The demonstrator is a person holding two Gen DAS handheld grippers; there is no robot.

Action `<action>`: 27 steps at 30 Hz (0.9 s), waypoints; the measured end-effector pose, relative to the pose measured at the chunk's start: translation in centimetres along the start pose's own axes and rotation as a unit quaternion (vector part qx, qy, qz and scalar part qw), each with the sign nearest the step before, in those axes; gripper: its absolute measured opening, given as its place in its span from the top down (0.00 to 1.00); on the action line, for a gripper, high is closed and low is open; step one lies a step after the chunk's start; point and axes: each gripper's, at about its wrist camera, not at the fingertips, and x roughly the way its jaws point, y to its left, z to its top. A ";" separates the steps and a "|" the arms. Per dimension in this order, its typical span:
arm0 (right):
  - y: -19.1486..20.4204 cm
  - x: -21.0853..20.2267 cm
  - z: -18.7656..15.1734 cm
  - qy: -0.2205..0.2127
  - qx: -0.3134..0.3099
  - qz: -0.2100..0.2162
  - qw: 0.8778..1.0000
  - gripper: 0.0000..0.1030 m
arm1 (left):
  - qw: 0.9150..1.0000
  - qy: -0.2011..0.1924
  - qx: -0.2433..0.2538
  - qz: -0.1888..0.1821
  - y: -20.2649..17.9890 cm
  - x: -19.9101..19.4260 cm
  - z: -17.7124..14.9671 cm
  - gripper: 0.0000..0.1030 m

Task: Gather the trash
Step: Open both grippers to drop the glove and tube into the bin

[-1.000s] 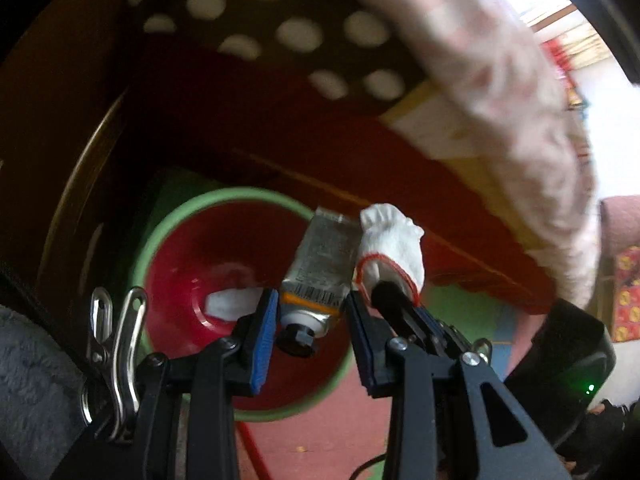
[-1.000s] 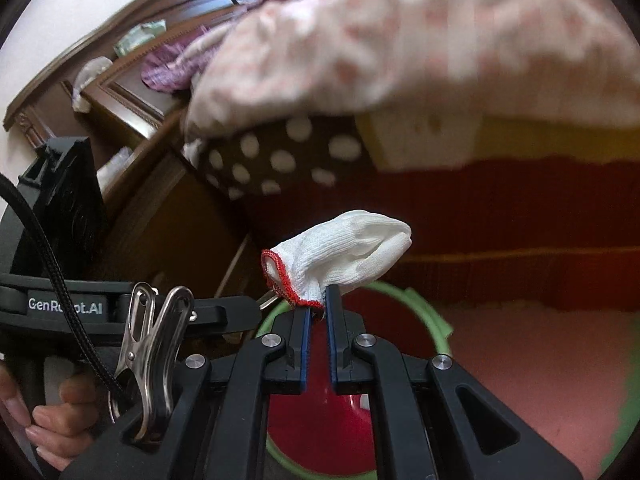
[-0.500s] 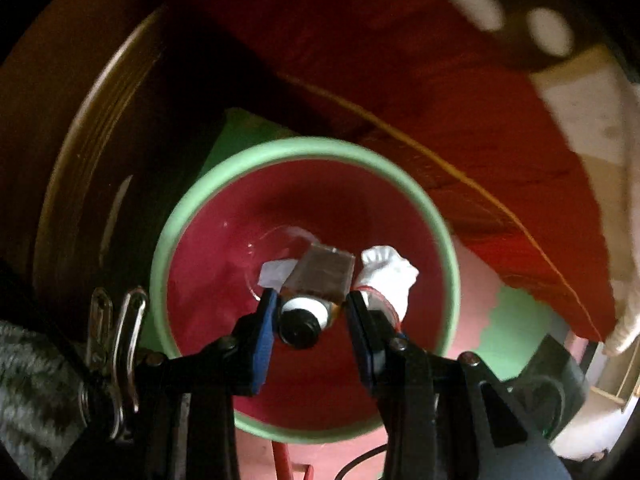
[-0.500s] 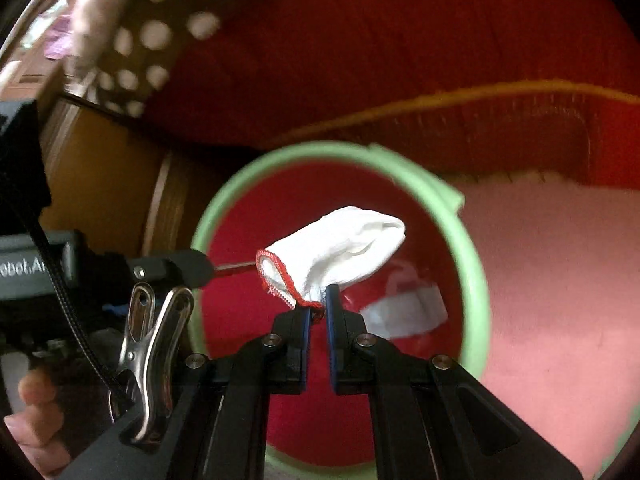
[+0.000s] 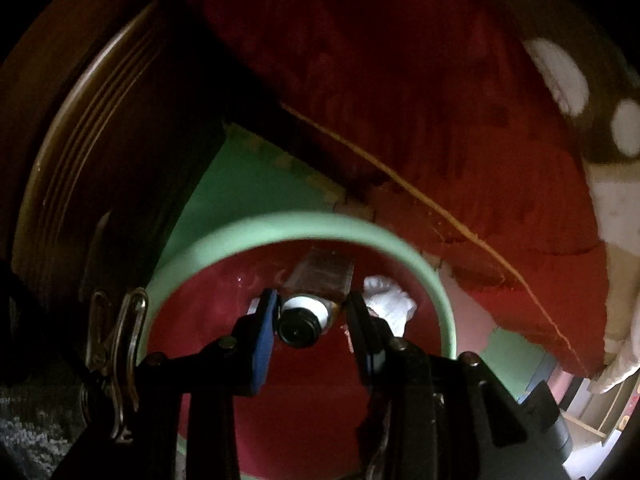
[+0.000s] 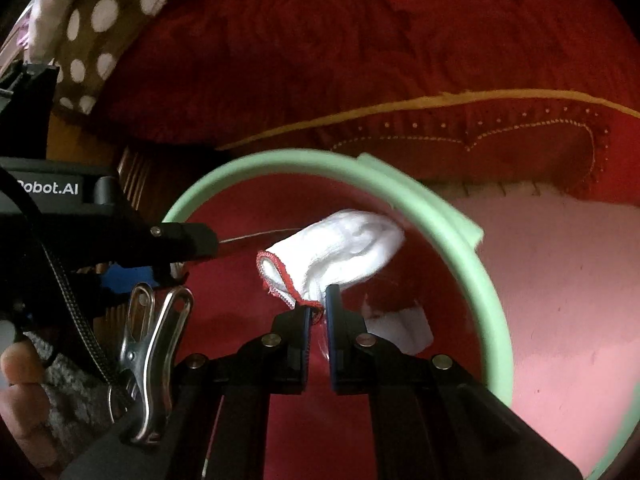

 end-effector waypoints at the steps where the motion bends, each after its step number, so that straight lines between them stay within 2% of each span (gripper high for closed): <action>1: 0.0 0.0 0.2 -0.003 0.000 0.004 1.000 0.92 | 1.000 0.001 -0.003 -0.001 0.0 0.1 0.2 0.65; 12: 0.1 1.0 1.3 -0.006 -0.004 -0.011 1.000 0.91 | 0.999 0.010 -0.032 -0.024 0.3 0.2 1.4 0.64; 15: 0.2 0.9 1.4 -0.011 -0.003 -0.008 1.000 0.84 | 0.998 0.011 -0.046 -0.034 0.6 0.3 1.5 0.64; 21: 0.2 0.2 0.9 -0.012 0.013 0.001 1.000 0.83 | 0.997 0.014 -0.054 -0.054 0.6 0.5 1.6 0.49; 25: 0.0 -0.1 1.0 -0.012 0.020 0.016 1.000 0.66 | 0.997 0.025 -0.048 -0.056 0.3 0.9 1.5 0.40; 27: 0.1 -0.2 1.0 -0.011 0.019 0.022 1.000 0.62 | 0.997 0.029 -0.047 -0.056 0.2 0.9 1.5 0.37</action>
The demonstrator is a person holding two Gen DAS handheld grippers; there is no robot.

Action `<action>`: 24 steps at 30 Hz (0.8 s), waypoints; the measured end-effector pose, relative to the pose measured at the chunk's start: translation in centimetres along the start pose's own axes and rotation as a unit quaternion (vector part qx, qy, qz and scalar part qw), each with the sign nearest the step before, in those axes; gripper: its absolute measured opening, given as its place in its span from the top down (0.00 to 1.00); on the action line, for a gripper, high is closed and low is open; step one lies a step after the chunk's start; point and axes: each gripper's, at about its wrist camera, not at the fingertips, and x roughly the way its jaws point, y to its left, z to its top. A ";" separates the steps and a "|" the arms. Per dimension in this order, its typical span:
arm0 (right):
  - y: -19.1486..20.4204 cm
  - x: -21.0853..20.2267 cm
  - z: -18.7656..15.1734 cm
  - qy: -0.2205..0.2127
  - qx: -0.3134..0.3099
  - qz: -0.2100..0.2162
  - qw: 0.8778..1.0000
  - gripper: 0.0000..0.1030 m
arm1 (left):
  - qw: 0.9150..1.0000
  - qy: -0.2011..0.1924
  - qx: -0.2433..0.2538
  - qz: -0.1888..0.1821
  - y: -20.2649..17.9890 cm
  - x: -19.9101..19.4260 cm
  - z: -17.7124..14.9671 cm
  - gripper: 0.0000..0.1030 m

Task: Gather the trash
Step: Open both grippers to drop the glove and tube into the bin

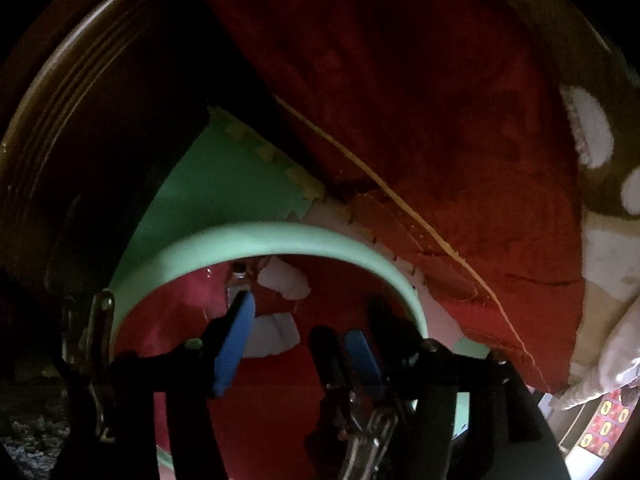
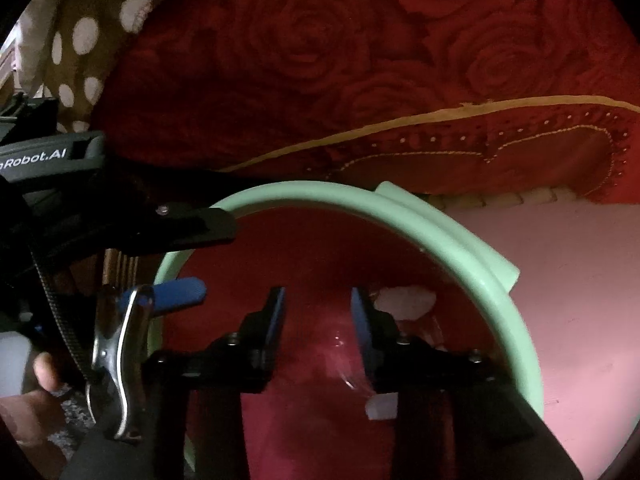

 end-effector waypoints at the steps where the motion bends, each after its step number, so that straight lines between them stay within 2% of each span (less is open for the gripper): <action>1: 0.1 -0.1 0.0 0.001 -0.002 0.001 1.000 0.58 | 1.000 0.001 -0.001 -0.001 0.0 0.0 0.0 0.36; 5: 0.2 -0.6 0.0 -0.001 0.001 0.009 1.000 0.52 | 1.000 0.004 -0.004 -0.002 0.1 0.0 -0.1 0.35; 6: 1.4 0.4 -0.1 0.000 0.001 0.008 1.000 0.51 | 1.000 0.006 -0.006 -0.004 0.1 -0.1 -0.1 0.34; 8: 1.2 0.8 0.1 0.001 -0.003 0.010 1.000 0.50 | 1.000 0.012 -0.010 -0.010 0.2 0.1 -0.3 0.34; 13: 2.0 -0.3 -0.2 0.001 -0.007 0.010 1.000 0.46 | 0.999 0.028 -0.014 -0.042 0.6 -0.2 -1.1 0.31; 19: 2.6 -1.6 -0.3 0.003 -0.020 0.012 1.000 0.40 | 0.999 0.017 0.001 -0.039 0.5 -1.2 -1.9 0.31; 24: 2.7 -2.3 -0.9 -0.006 -0.026 0.011 1.000 0.40 | 0.999 0.004 0.014 -0.044 0.2 -2.0 -2.9 0.31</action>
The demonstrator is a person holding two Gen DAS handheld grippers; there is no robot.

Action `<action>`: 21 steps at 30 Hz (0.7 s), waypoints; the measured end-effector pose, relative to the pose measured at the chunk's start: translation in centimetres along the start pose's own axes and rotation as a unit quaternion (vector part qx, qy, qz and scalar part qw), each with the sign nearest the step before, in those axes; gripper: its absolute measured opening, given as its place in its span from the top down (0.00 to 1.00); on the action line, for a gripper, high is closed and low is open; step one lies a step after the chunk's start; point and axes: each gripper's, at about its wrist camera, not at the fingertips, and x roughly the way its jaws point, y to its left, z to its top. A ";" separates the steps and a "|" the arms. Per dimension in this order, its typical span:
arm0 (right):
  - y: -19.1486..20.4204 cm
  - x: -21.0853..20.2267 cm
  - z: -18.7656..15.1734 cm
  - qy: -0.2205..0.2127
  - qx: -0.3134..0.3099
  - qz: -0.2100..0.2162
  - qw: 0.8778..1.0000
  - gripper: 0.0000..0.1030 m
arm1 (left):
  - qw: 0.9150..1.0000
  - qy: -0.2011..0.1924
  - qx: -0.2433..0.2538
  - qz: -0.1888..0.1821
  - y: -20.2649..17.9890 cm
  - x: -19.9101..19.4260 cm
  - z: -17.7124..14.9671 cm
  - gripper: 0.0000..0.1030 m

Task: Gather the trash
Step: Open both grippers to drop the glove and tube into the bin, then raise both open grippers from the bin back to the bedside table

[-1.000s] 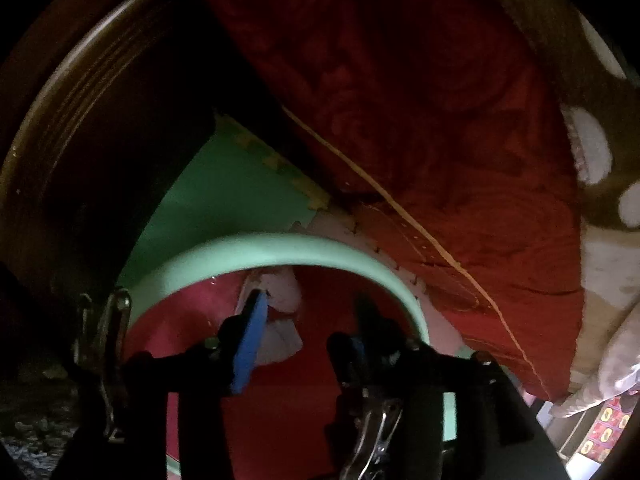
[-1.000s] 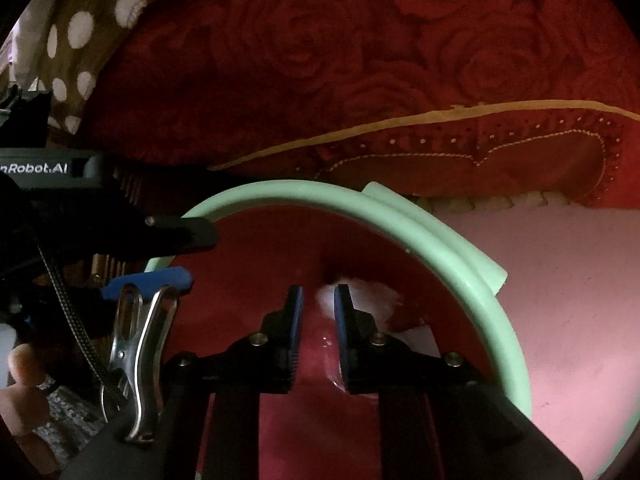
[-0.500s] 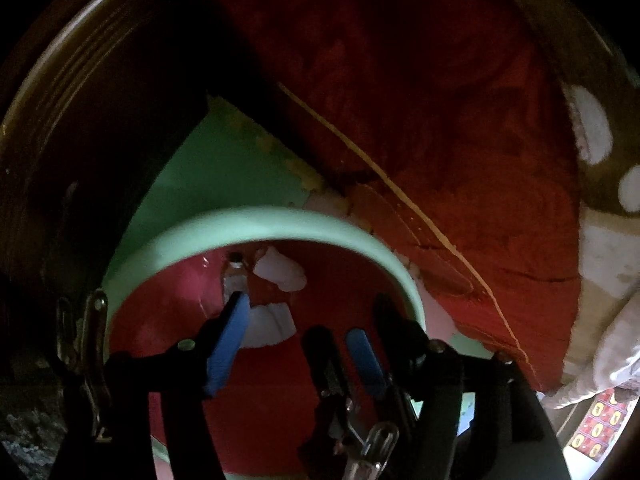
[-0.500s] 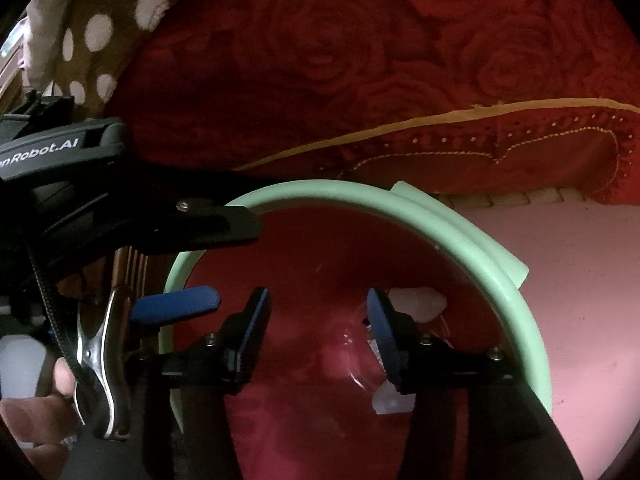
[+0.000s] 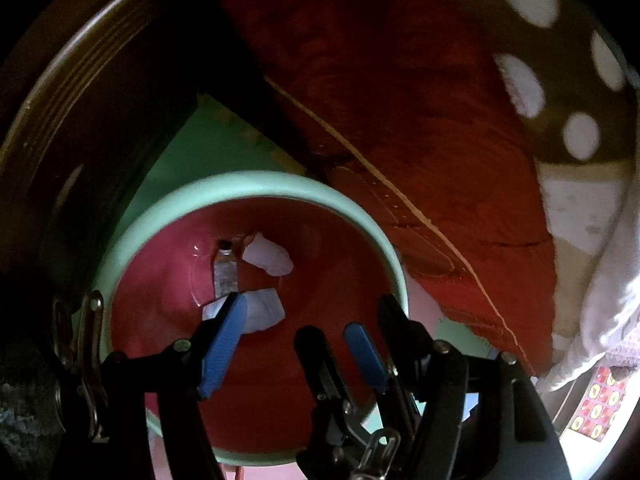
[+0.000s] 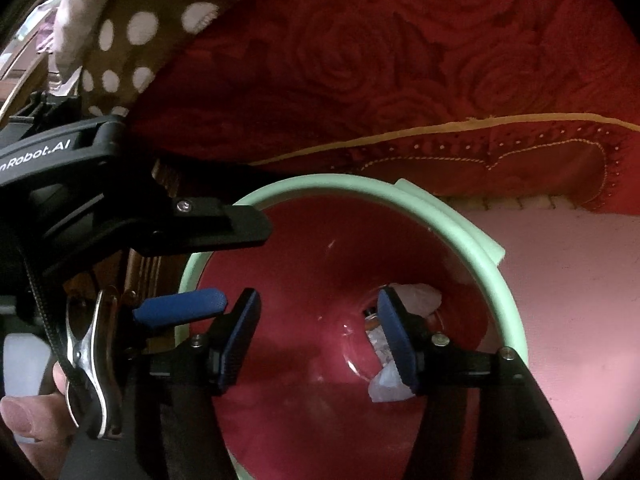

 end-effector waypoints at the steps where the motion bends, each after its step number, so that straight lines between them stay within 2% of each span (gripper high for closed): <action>1: 0.1 -0.3 -0.2 -0.003 -0.001 0.000 1.000 0.40 | 1.000 -0.001 0.004 -0.001 0.0 -0.1 -0.1 0.31; 13: 0.3 -2.5 0.0 -0.029 -0.009 -0.010 1.000 0.40 | 0.998 -0.025 0.038 -0.036 -1.6 -2.6 -1.5 0.32; 21: 1.3 -5.4 0.6 -0.054 -0.028 -0.009 0.998 0.40 | 0.992 -0.077 0.085 -0.052 -3.8 -6.7 -2.8 0.32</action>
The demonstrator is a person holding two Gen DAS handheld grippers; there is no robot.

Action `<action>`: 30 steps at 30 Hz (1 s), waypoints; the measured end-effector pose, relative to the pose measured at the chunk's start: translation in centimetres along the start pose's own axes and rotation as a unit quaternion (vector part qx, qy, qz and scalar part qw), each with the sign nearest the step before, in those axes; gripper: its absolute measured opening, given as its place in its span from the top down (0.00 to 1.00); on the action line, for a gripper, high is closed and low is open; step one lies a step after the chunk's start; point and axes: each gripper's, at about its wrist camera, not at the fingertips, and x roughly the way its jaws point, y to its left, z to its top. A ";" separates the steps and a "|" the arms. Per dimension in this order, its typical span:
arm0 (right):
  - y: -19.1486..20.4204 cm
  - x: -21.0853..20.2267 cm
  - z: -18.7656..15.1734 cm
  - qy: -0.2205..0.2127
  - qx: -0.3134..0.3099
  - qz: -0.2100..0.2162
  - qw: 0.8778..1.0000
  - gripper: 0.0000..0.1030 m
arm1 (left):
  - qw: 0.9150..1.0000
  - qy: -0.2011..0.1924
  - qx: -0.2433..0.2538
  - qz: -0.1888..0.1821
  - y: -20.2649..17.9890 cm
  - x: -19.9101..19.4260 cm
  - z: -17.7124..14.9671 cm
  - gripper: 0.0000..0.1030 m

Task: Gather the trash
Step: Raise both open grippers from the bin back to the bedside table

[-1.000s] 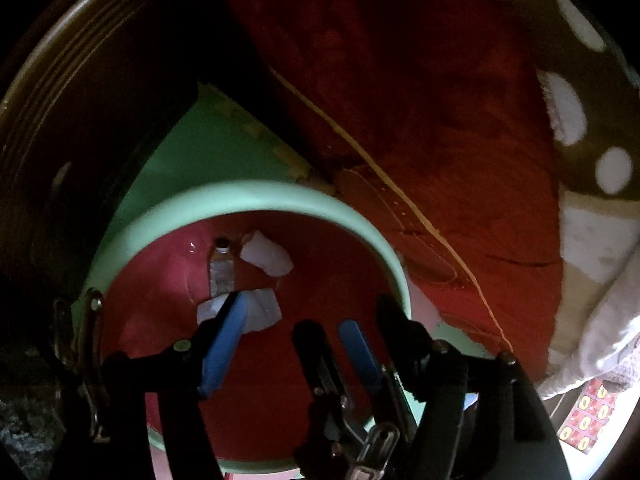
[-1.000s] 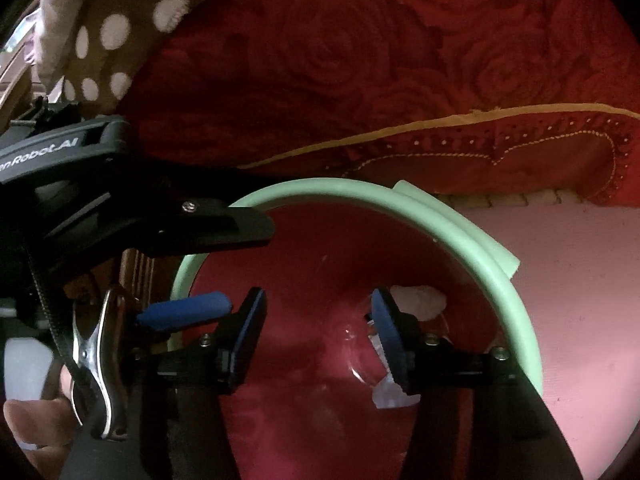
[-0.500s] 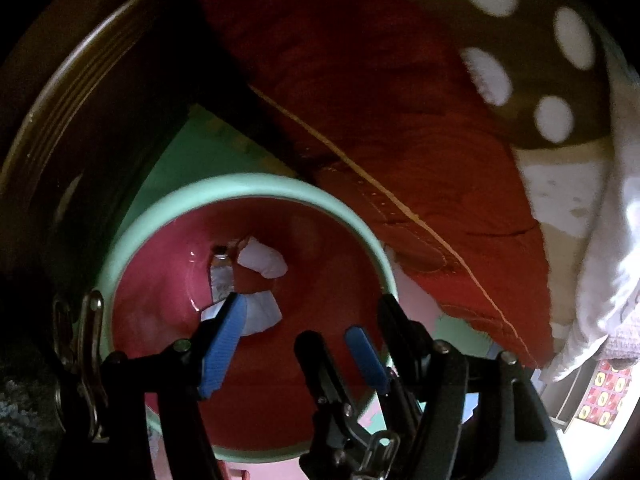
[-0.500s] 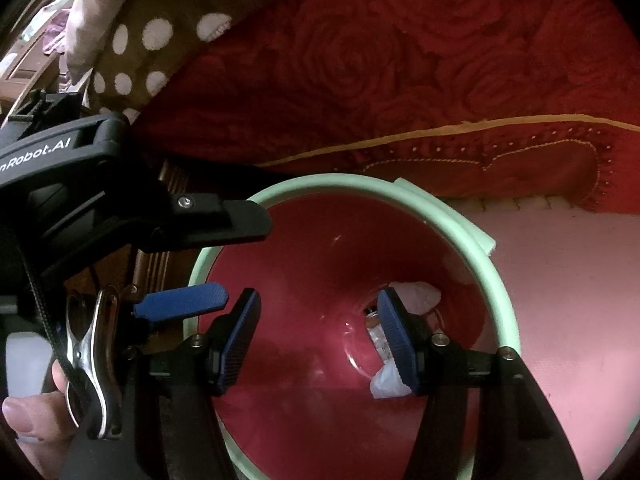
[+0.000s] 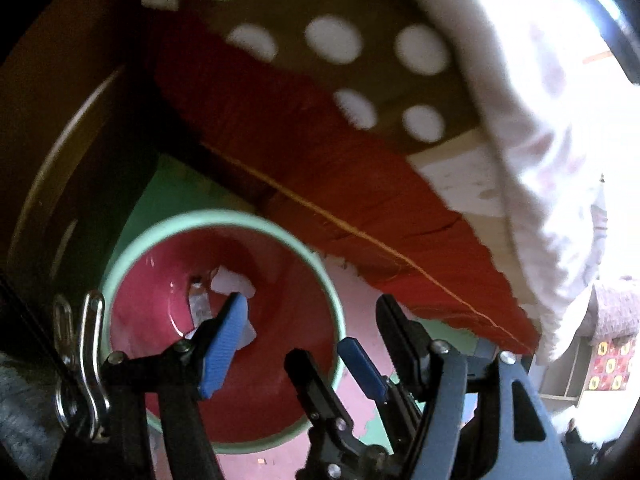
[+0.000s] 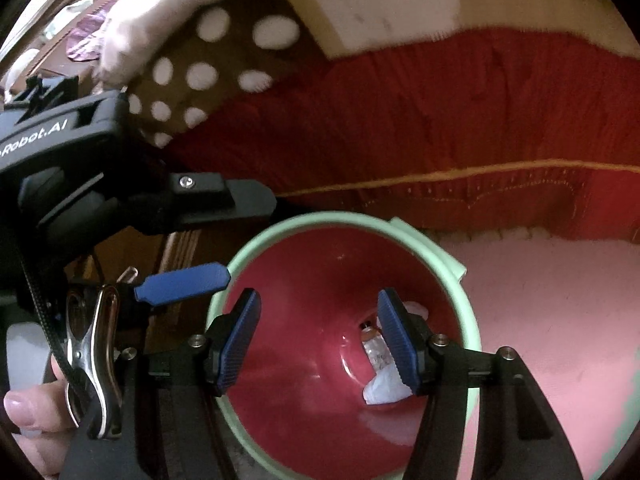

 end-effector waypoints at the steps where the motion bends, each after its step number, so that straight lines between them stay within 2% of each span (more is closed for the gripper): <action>1: 0.2 -0.4 -0.1 -0.004 -0.002 0.001 1.000 0.40 | 1.000 -0.006 0.005 -0.003 -0.3 -0.7 -0.1 0.32; 11: 2.5 -7.0 0.7 -0.075 -0.032 0.024 0.996 0.40 | 0.996 -0.049 0.059 -0.054 -3.7 -7.1 -1.3 0.32; 19: 4.6 -12.4 0.3 -0.141 -0.049 0.029 0.988 0.39 | 0.984 -0.097 0.128 -0.071 -6.8 -13.0 -2.8 0.32; 22: 5.2 -14.1 0.3 -0.166 -0.052 0.040 0.984 0.39 | 0.979 -0.118 0.142 -0.084 -7.3 -15.7 -3.3 0.32; 27: 7.5 -16.5 0.4 -0.204 -0.073 0.049 0.975 0.37 | 0.976 -0.122 0.149 -0.104 -6.6 -19.0 -3.6 0.32; 30: 9.2 -17.3 0.7 -0.215 -0.082 0.058 0.971 0.37 | 0.972 -0.140 0.157 -0.109 -6.1 -21.5 -3.9 0.32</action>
